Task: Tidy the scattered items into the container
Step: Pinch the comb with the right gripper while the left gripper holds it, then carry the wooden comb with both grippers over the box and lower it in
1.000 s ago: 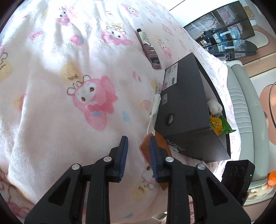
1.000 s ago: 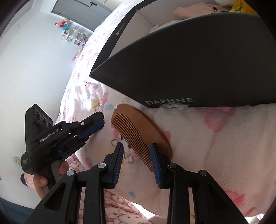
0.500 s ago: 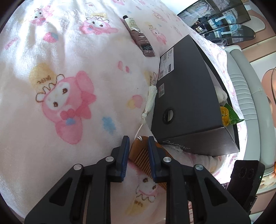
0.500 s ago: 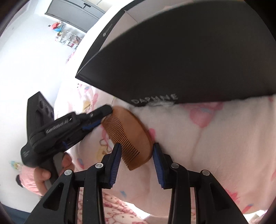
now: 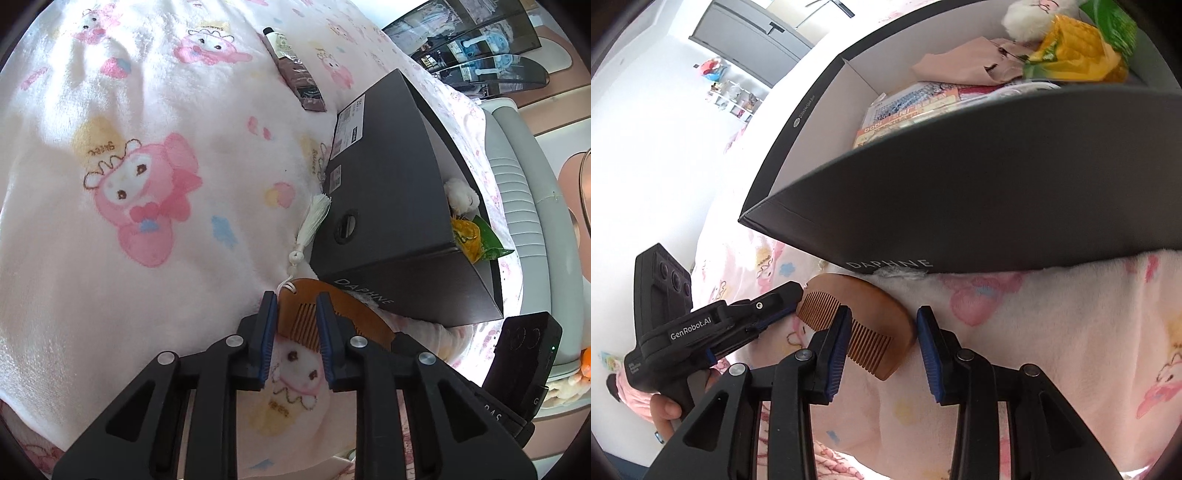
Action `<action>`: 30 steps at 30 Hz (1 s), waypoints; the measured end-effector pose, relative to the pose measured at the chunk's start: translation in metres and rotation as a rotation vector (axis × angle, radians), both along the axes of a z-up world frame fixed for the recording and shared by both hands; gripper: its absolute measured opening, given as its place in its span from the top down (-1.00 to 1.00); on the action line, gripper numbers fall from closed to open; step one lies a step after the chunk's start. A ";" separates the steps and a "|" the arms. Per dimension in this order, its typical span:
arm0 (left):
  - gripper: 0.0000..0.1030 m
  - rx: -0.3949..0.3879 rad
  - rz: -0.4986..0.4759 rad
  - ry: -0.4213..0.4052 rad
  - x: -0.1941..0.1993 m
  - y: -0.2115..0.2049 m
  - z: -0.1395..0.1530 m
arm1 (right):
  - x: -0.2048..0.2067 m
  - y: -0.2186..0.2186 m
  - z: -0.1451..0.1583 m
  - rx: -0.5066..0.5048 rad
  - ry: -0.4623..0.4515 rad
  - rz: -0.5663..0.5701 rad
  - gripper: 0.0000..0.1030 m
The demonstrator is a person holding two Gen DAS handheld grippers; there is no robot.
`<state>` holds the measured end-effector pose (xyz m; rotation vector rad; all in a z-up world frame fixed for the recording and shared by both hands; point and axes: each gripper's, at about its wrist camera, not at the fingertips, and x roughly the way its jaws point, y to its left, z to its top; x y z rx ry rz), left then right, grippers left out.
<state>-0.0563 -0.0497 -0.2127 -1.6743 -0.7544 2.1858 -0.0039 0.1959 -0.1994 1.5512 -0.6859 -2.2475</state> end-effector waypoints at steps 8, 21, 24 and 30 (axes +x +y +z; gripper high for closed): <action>0.58 -0.006 0.012 0.014 0.002 0.000 0.001 | -0.001 -0.018 -0.005 0.000 -0.011 -0.009 0.35; 0.55 0.005 -0.015 0.009 0.013 0.014 0.013 | 0.004 -0.015 0.008 0.017 -0.004 -0.003 0.33; 0.55 -0.005 -0.030 0.024 0.019 0.019 0.021 | 0.007 -0.015 0.015 0.057 0.014 0.003 0.33; 0.53 0.017 -0.051 0.050 0.028 0.027 0.038 | 0.014 -0.012 0.042 0.122 0.079 -0.001 0.33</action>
